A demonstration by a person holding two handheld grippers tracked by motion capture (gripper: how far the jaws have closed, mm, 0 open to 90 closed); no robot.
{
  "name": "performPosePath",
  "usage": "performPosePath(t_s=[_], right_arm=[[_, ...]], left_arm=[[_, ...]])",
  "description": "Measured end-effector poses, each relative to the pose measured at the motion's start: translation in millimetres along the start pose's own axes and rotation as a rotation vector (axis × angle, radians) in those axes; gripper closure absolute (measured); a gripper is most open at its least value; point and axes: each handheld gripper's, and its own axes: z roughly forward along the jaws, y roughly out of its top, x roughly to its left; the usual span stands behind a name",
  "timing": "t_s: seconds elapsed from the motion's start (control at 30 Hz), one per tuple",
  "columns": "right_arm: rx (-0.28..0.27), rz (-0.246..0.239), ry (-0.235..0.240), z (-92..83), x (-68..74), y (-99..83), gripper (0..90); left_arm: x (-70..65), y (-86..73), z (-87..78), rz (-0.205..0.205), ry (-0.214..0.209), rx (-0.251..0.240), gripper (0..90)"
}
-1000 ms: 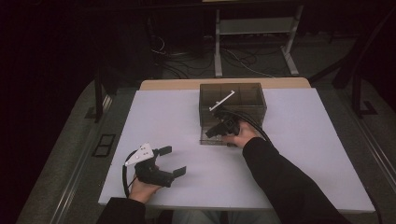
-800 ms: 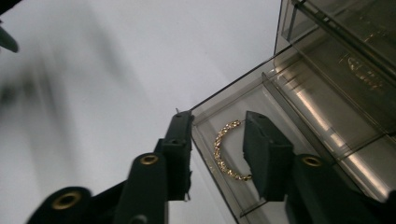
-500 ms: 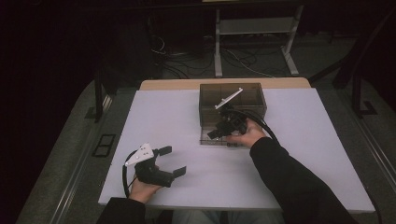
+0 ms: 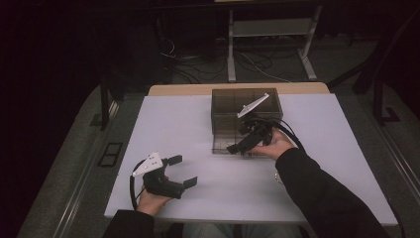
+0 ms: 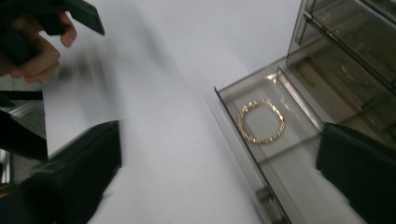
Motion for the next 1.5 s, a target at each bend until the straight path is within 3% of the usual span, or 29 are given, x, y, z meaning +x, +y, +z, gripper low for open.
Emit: performPosePath(t_s=[0.77,1.5], right_arm=[[-0.071,0.010,-0.013,-37.1,9.9,-43.6,0.1],[-0.076,0.045,-0.012,-43.7,9.5,-84.3,0.2]], left_arm=[[-0.6,-0.2,-0.4,-0.001,0.006,-0.004,0.0],[-0.8,-0.1,-1.5,-0.001,0.014,-0.010,0.0]])
